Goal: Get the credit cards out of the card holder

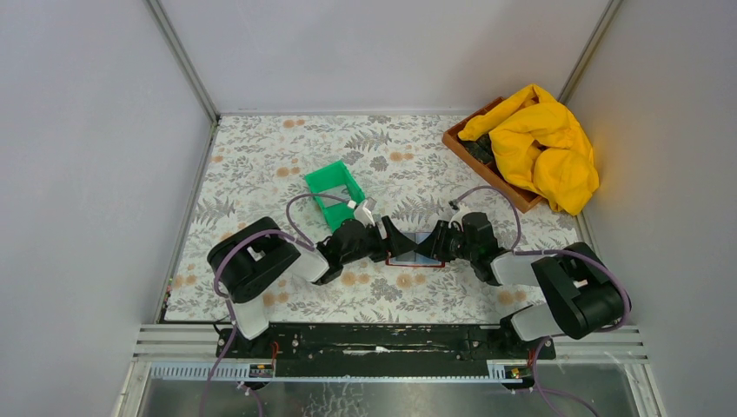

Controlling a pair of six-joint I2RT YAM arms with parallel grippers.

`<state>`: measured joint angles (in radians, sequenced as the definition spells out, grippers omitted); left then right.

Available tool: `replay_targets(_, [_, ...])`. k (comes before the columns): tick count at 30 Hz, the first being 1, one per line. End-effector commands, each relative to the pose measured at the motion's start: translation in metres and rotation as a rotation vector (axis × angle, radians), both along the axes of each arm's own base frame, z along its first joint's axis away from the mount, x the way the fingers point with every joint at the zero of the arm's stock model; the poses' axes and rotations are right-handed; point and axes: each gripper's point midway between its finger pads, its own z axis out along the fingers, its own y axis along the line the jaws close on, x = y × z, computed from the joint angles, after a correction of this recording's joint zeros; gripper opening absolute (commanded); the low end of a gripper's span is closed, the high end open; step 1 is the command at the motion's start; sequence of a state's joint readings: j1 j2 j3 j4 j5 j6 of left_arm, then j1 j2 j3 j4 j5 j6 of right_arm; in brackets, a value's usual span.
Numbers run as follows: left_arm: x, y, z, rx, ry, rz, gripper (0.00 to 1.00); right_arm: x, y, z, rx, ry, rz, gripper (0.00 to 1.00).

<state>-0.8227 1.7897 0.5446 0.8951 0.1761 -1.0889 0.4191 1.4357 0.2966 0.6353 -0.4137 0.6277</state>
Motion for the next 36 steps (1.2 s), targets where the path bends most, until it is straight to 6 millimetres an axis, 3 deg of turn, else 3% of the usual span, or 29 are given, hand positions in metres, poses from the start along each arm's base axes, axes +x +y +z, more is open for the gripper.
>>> replay_targets(1, [-0.003, 0.007, -0.017, 0.021, 0.025, -0.003, 0.84, 0.013, 0.011, 0.025, 0.032, -0.087, 0.037, 0.31])
replay_targets(5, [-0.004, 0.008, -0.018, 0.018, 0.028, -0.001, 0.84, 0.013, 0.012, 0.026, 0.035, -0.087, 0.040, 0.31])
replay_targets(22, [-0.006, 0.010, -0.017, 0.010, 0.028, -0.002, 0.84, 0.009, 0.018, -0.003, 0.037, 0.009, 0.071, 0.34])
replay_targets(32, [-0.006, 0.010, -0.019, 0.006, 0.034, -0.005, 0.84, -0.010, 0.046, 0.039, 0.340, -0.022, 0.187, 0.34])
replay_targets(36, [-0.006, 0.011, -0.020, 0.005, 0.034, -0.004, 0.84, -0.013, 0.052, 0.042, 0.414, 0.007, 0.204, 0.33])
